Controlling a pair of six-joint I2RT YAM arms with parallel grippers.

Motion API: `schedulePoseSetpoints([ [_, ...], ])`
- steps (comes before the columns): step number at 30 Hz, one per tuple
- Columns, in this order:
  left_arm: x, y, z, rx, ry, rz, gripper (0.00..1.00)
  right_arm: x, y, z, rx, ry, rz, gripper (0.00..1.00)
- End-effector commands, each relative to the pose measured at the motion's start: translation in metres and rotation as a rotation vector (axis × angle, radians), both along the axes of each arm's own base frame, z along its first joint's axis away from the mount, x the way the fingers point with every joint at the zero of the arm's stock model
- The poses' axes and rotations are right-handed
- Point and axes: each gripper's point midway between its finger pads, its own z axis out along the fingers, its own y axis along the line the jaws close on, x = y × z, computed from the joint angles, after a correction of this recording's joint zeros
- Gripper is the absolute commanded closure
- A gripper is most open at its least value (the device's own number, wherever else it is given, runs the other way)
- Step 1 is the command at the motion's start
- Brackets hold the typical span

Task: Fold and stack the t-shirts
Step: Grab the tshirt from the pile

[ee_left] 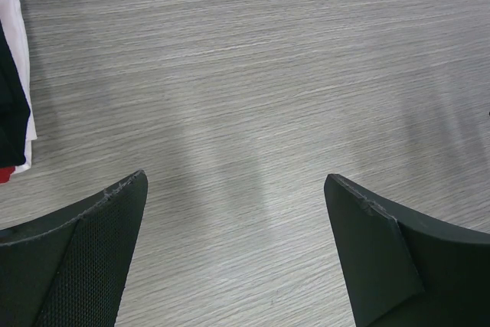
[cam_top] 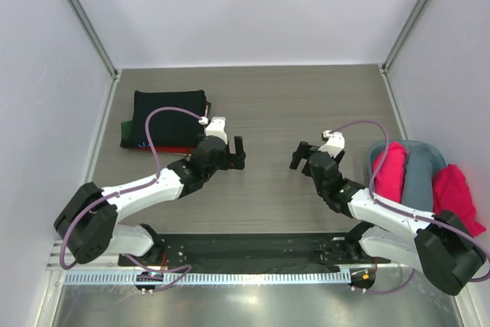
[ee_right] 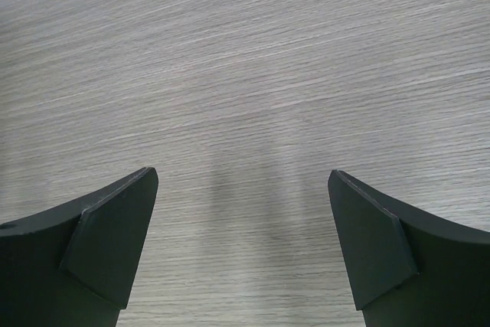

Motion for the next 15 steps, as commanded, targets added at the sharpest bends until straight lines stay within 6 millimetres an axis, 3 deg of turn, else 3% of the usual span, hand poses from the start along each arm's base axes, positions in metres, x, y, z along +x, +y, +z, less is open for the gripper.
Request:
schedulePoseSetpoints([
  [1,0.011,-0.005,0.022,-0.045,-0.069,0.012,0.03,0.013,-0.001,0.026,0.049,-0.075,-0.068,0.00],
  [7,0.012,-0.008,0.022,-0.046,-0.058,0.006,0.03,0.014,0.001,0.031,0.039,-0.015,-0.078,0.00],
  [8,0.011,-0.009,0.021,-0.048,-0.055,0.001,0.03,0.019,0.005,0.045,0.063,-0.031,-0.082,0.00],
  [10,0.010,-0.010,0.023,-0.059,-0.053,-0.002,0.03,0.019,0.004,0.045,0.038,-0.026,-0.084,0.00],
  [13,0.009,-0.011,0.026,-0.071,-0.056,-0.004,0.03,0.014,-0.017,0.037,-0.080,0.029,-0.149,0.00],
  [14,0.009,-0.010,0.026,-0.071,-0.055,-0.004,0.03,0.017,-0.021,0.045,-0.095,0.026,-0.182,0.03],
  [15,0.008,-0.010,0.029,-0.074,-0.060,-0.004,0.04,0.017,-0.042,0.054,-0.124,-0.001,-0.309,0.07],
])
